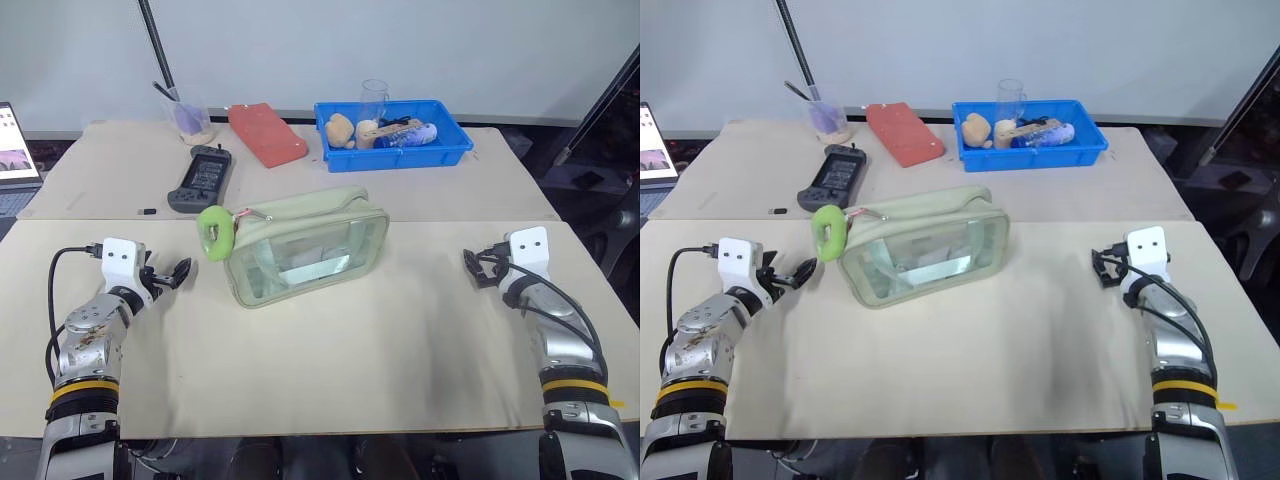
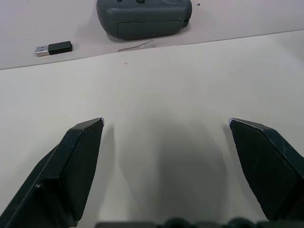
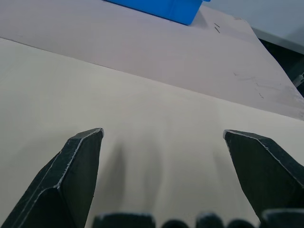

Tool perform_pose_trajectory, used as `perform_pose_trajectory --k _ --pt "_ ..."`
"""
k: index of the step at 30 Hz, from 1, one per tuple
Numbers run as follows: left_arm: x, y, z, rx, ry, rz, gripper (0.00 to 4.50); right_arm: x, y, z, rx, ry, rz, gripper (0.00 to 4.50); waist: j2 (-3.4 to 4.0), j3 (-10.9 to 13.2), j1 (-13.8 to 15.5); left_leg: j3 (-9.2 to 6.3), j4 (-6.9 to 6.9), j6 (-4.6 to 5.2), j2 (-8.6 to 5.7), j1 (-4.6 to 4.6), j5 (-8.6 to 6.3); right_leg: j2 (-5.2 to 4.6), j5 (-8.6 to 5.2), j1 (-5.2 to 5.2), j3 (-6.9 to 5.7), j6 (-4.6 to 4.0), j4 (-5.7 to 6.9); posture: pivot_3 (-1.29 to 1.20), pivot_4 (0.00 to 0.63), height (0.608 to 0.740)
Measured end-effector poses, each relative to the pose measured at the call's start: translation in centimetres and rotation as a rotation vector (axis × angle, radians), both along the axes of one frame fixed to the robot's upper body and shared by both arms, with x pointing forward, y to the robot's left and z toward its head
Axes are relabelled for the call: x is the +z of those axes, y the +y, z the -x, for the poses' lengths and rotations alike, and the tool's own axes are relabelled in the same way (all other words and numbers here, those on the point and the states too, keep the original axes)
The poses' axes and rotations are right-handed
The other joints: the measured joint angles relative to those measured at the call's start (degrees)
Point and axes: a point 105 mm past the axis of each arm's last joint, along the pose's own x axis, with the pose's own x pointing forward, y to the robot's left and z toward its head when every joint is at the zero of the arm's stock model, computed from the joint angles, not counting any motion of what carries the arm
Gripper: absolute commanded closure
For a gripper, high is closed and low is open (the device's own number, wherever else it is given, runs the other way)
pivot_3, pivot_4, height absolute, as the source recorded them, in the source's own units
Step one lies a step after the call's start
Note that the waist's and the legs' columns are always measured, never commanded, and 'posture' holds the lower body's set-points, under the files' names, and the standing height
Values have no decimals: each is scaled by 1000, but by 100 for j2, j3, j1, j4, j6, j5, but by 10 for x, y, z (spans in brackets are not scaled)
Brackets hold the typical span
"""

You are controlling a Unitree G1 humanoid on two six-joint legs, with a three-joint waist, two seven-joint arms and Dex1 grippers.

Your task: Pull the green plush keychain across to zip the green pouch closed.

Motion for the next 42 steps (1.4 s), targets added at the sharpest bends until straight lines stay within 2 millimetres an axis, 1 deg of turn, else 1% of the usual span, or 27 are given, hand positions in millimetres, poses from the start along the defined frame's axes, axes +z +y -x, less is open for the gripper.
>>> perform_pose_trajectory --k 4,7,9,10,12,14,15,16,17,18,19,21,23,25,27,30,32,34,35,37,39,41,42 --pt "1 2 1 -5 0 -3 0 2 0 -1 4 -6 2 12 0 0 -2 0 0 0 0 0 0 0 0 0 0 0 0 0 150 740" --pt "12 9 5 -21 -18 21 0 13 -3 -3 30 -18 26 12 -1 1 -9 0 -1 0 1 -1 0 0 0 -2 0 0 0 0 150 740" --pt "29 15 8 -37 -37 16 0 30 -5 -6 63 -42 45 12 -1 2 -22 0 -1 0 1 -3 0 0 0 -5 0 -1 0 0 150 740" --pt "41 15 9 -57 -49 6 0 39 -5 -7 86 -51 54 12 -2 2 -20 0 -1 0 2 -3 0 1 0 -5 0 -1 0 0 150 740" --pt "81 11 7 -123 -100 -33 0 64 1 -8 172 -73 49 12 -6 6 -13 -2 -1 0 3 -6 0 3 -1 -6 -1 0 0 0 150 740" --pt "134 -6 7 -217 -182 -95 0 91 15 -7 294 -103 46 12 -9 8 11 -4 0 0 -1 -11 0 2 -1 -5 -1 1 -4 0 150 740" --pt "162 -24 8 -293 -227 -138 0 106 23 -4 363 -112 53 12 -9 8 32 -4 0 0 -3 -14 0 0 -2 -3 -1 2 -10 0 150 740" --pt "182 -40 11 -356 -262 -176 0 118 32 -2 420 -124 51 12 -7 6 40 -4 0 0 -3 -13 0 0 0 4 -1 5 -26 0 150 740" --pt "200 -65 15 -448 -293 -215 0 132 44 2 494 -134 48 12 -1 3 48 -4 -3 0 -3 -13 0 0 4 14 -1 11 -45 0 150 740" --pt "209 -86 18 -525 -302 -242 0 140 55 6 556 -132 44 12 0 2 52 -2 -3 1 -4 -13 -1 -1 5 16 -1 13 -50 0 150 740" --pt "213 -106 21 -603 -296 -263 0 147 66 11 620 -129 36 12 0 2 50 -2 -3 2 -3 -14 -2 0 6 18 -1 14 -54 0 150 740" --pt "210 -143 26 -743 -257 -300 0 157 89 23 743 -115 29 12 0 2 54 -3 -4 5 -2 -16 -4 3 5 16 -1 15 -53 0 150 740" --pt "202 -173 35 -867 -215 -352 0 163 106 34 826 -106 48 12 0 2 63 -5 -4 9 -1 -19 -6 7 4 10 -1 16 -52 0 150 740" --pt "189 -195 44 -964 -176 -424 0 166 120 43 877 -100 59 12 1 3 41 -4 -5 14 0 -19 -9 8 3 5 -1 15 -50 0 150 740" --pt "173 -207 48 -1018 -137 -490 0 168 129 51 913 -97 56 12 2 3 30 -4 -6 15 3 -20 -9 11 3 0 0 12 -47 0 150 740" --pt "148 -214 50 -1058 -83 -609 0 167 149 70 992 -81 56 12 1 3 34 -7 -6 15 3 -20 -9 13 2 -1 0 10 -42 0 150 740" --pt "140 -214 49 -1060 -70 -673 0 167 159 80 1032 -75 75 12 1 3 52 -6 -3 15 3 -23 -8 11 2 -1 0 10 -44 0 150 740" --pt "138 -215 48 -1062 -79 -721 0 169 164 87 1057 -76 91 12 2 3 86 -4 -1 15 1 -23 -8 8 -2 0 0 4 -48 0 150 740" --pt "136 -215 48 -1062 -83 -741 250 169 167 89 1064 -76 96 2 1 3 107 -4 0 15 1 -23 -8 8 -4 0 0 0 -49 0 150 740" --pt "132 -215 46 -1065 -91 -790 901 168 169 90 1060 -69 102 0 2 3 148 -1 2 15 1 -23 -8 6 -17 0 1 -23 -48 0 150 740" --pt "127 -215 44 -1065 -87 -814 1838 166 171 89 1054 -61 104 0 1 3 166 -1 3 15 1 -23 -8 6 -17 0 1 -24 -48 0 150 740" --pt "126 -215 41 -1065 -94 -825 2881 163 173 88 1054 -53 106 0 1 3 175 -2 5 15 1 -25 -8 6 -17 0 1 -24 -47 0 150 740" --pt "125 -215 40 -1063 -95 -832 3318 163 173 89 1054 -53 107 0 2 3 180 -2 5 15 1 -25 -8 6 -17 0 1 -24 -48 0 150 740"
